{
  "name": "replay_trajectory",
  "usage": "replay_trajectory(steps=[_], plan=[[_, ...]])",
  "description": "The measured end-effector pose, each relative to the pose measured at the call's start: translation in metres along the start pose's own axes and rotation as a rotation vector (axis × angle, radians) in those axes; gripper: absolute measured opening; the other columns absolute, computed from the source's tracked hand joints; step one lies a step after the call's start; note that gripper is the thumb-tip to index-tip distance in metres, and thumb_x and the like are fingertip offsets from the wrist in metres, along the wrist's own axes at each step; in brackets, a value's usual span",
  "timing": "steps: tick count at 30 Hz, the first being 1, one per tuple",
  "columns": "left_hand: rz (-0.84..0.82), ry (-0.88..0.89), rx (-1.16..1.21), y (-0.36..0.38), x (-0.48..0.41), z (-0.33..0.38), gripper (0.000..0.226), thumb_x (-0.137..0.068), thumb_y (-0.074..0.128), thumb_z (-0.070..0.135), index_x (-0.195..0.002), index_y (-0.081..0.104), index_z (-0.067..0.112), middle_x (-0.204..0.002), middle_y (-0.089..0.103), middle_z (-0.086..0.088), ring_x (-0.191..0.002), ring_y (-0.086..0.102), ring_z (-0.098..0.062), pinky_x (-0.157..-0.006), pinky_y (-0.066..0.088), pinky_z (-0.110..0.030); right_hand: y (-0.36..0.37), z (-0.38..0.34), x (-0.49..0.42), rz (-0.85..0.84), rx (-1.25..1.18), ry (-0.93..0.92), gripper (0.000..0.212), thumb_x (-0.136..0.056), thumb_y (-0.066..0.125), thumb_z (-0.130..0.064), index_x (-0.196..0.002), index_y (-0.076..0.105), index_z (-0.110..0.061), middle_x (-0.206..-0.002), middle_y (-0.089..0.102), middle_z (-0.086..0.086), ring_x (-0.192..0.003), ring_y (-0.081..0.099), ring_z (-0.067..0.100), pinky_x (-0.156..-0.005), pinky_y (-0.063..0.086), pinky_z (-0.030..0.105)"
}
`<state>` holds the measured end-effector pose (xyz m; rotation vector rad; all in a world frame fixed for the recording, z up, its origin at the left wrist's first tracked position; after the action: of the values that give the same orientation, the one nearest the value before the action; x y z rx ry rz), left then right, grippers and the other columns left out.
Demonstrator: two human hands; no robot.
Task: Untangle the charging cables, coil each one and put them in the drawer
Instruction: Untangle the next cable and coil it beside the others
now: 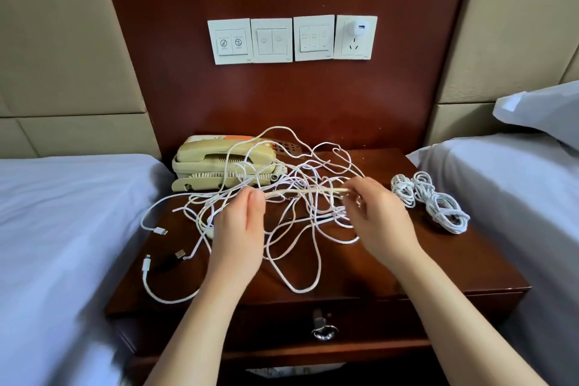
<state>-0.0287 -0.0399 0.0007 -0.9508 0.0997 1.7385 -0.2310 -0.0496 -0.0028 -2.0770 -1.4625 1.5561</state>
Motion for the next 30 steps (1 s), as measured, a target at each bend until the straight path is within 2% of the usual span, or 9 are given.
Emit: replay_trajectory(steps=[3, 5, 6, 10, 14, 19, 23, 25, 30], plan=[[0.112, -0.121, 0.055, -0.017, -0.008, -0.006, 0.04, -0.1, 0.035, 0.014, -0.061, 0.038, 0.025, -0.056, 0.038, 0.008, -0.054, 0.042, -0.003, -0.056, 0.032, -0.017, 0.002, 0.01, -0.008, 0.035, 0.069, 0.031, 0.004, -0.09, 0.059, -0.013, -0.088, 0.062, -0.014, -0.076, 0.053, -0.012, -0.059, 0.046, 0.012, -0.055, 0.038, 0.029], [0.17, -0.202, 0.119, -0.026, -0.01, -0.011, 0.04, -0.1, 0.035, 0.016, -0.062, 0.041, 0.023, -0.058, 0.042, 0.005, -0.057, 0.041, -0.009, -0.061, 0.035, -0.031, 0.005, 0.013, -0.012, 0.043, 0.154, 0.048, 0.006, -0.092, 0.057, -0.016, -0.091, 0.062, -0.012, -0.084, 0.061, -0.002, -0.064, 0.053, 0.019, -0.054, 0.037, 0.029], [0.191, -0.238, 0.146, -0.029, -0.01, -0.013, 0.04, -0.101, 0.035, 0.018, -0.062, 0.043, 0.022, -0.058, 0.043, 0.004, -0.057, 0.04, -0.013, -0.061, 0.034, -0.032, 0.007, 0.013, -0.014, 0.055, 0.214, 0.052, 0.008, -0.093, 0.056, -0.017, -0.091, 0.061, -0.011, -0.086, 0.062, 0.001, -0.067, 0.056, 0.023, -0.053, 0.035, 0.029], [0.324, -0.376, 0.253, -0.045, -0.013, -0.023, 0.04, -0.1, 0.036, 0.024, -0.061, 0.043, 0.019, -0.057, 0.04, 0.003, -0.054, 0.036, -0.014, -0.056, 0.032, -0.029, 0.007, 0.019, -0.019, 0.084, 0.337, 0.114, 0.01, -0.095, 0.05, -0.018, -0.093, 0.057, -0.01, -0.087, 0.061, 0.005, -0.074, 0.058, 0.032, -0.052, 0.031, 0.031], [0.408, -0.534, 0.402, -0.058, -0.014, -0.034, 0.038, -0.101, 0.034, 0.021, -0.065, 0.041, 0.013, -0.06, 0.035, -0.001, -0.053, 0.03, -0.013, -0.043, 0.029, -0.014, 0.003, 0.036, -0.019, 0.085, 0.171, 0.154, 0.005, -0.088, 0.056, -0.004, -0.086, 0.058, -0.008, -0.079, 0.059, 0.005, -0.073, 0.054, 0.026, -0.057, 0.035, 0.032], [0.498, -0.672, 0.552, -0.061, -0.014, -0.035, 0.029, -0.102, 0.035, 0.026, -0.086, 0.051, 0.008, -0.062, 0.041, -0.001, -0.042, 0.039, -0.004, -0.052, 0.033, -0.02, -0.004, 0.039, -0.026, 0.227, 0.053, 0.171, 0.007, -0.088, 0.061, -0.003, -0.088, 0.067, 0.001, -0.084, 0.057, 0.007, -0.07, 0.049, 0.02, -0.066, 0.032, 0.025], [0.527, -0.705, 0.609, -0.06, -0.016, -0.037, 0.035, -0.101, 0.035, 0.025, -0.07, 0.047, 0.015, -0.06, 0.039, -0.002, -0.037, 0.037, -0.003, -0.052, 0.031, -0.023, -0.009, 0.043, -0.03, 0.316, 0.049, 0.201, 0.01, -0.088, 0.062, -0.004, -0.087, 0.067, 0.004, -0.082, 0.058, 0.012, -0.072, 0.048, 0.02, -0.065, 0.026, 0.021], [0.53, -0.721, 0.613, -0.056, -0.015, -0.038, 0.035, -0.101, 0.034, 0.024, -0.07, 0.045, 0.015, -0.06, 0.039, -0.001, -0.044, 0.037, -0.008, -0.052, 0.03, -0.022, -0.01, 0.04, -0.033, 0.353, 0.041, 0.201, 0.012, -0.089, 0.06, -0.005, -0.09, 0.068, 0.004, -0.082, 0.063, 0.016, -0.073, 0.054, 0.025, -0.067, 0.029, 0.023], [0.417, -0.655, 0.521, -0.042, -0.012, -0.037, 0.035, -0.102, 0.032, 0.017, -0.07, 0.046, 0.012, -0.06, 0.042, -0.002, -0.051, 0.036, -0.014, -0.043, 0.036, -0.013, -0.022, 0.023, -0.036, 0.388, -0.059, 0.118, 0.013, -0.091, 0.059, -0.01, -0.092, 0.071, -0.004, -0.071, 0.066, 0.005, -0.066, 0.06, 0.019, -0.063, 0.035, 0.02]])
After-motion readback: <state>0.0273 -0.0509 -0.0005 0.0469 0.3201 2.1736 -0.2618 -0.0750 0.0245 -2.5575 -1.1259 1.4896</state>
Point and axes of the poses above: each hand's wrist, its own x-axis away from the middle knuckle, its own y-axis out of the palm, z = x × y, the point moved 1 cm from there along -x, towards the middle knuckle
